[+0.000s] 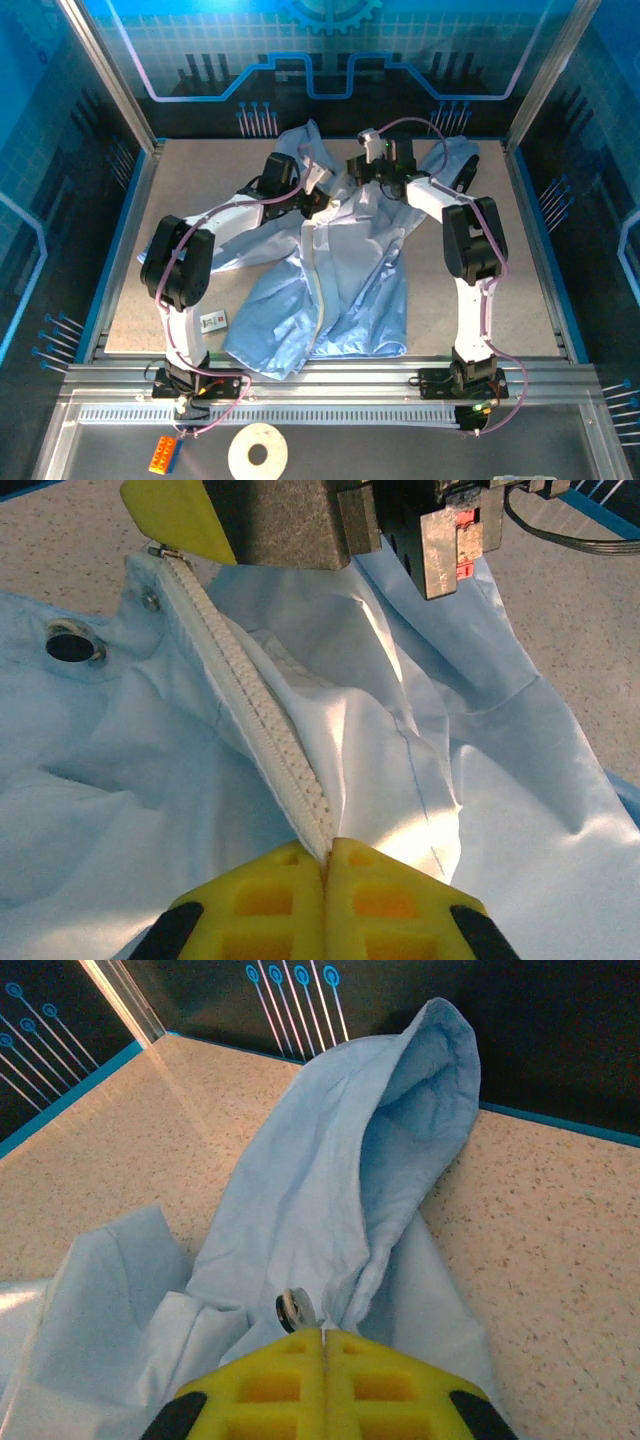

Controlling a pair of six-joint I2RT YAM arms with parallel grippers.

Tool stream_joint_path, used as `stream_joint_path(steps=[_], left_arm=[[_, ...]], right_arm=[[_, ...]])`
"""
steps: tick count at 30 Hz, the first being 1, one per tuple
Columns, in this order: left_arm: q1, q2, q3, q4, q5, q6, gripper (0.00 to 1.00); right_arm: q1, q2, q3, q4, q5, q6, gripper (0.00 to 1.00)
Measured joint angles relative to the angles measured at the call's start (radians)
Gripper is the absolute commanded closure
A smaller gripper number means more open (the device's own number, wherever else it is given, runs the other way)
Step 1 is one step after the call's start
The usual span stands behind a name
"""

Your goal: Zip up the jacket

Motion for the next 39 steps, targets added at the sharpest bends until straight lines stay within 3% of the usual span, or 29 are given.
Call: stream_joint_path(steps=[6,15,16,17,20,23,31,39], left_arm=[[0.007,0.095,0.138,-0.001,-0.003,-0.042,1.0],[0.016,0.333,0.5,-0.066,-0.056,-0.095,1.0],[0.021,0.354,0.535,-0.079,-0.06,-0.101,0.91],[0.024,0.369,0.562,-0.089,-0.061,-0.103,0.81],[0.039,0.391,0.62,-0.119,-0.071,-0.107,0.62],[0.056,0.389,0.633,-0.123,-0.079,-0.116,0.56],[0.097,0.236,0.475,-0.127,-0.087,-0.119,0.52],[0.149,-0.141,0.139,-0.087,-0.098,-0.12,0.46]], right_arm=[[-0.019,0.068,0.15,-0.04,0.017,-0.007,1.0],[-0.075,0.231,0.467,-0.13,0.06,-0.002,1.0],[-0.078,0.248,0.499,-0.146,0.066,-0.002,0.98],[-0.079,0.268,0.538,-0.165,0.069,-0.002,0.88],[-0.082,0.323,0.655,-0.227,0.08,0.0,0.56],[-0.088,0.327,0.683,-0.255,0.098,-0.004,0.45],[-0.094,0.216,0.529,-0.274,0.102,0.001,0.39],[-0.088,-0.166,0.076,-0.216,0.121,0.01,0.37]])
